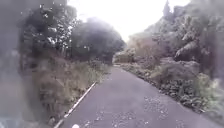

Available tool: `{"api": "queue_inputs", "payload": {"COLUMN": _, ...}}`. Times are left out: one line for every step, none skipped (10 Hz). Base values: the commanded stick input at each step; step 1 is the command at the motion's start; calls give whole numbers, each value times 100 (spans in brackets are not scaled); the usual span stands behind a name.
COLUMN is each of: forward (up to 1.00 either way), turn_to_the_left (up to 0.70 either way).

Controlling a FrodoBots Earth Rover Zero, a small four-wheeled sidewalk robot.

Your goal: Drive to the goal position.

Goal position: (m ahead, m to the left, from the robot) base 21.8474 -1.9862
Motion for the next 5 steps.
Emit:
{"api": "queue_inputs", "payload": {"forward": 85, "turn_to_the_left": 1}}
{"api": "queue_inputs", "payload": {"forward": 85, "turn_to_the_left": 1}}
{"api": "queue_inputs", "payload": {"forward": 85, "turn_to_the_left": 1}}
{"api": "queue_inputs", "payload": {"forward": 85, "turn_to_the_left": 1}}
{"api": "queue_inputs", "payload": {"forward": 85, "turn_to_the_left": -11}}
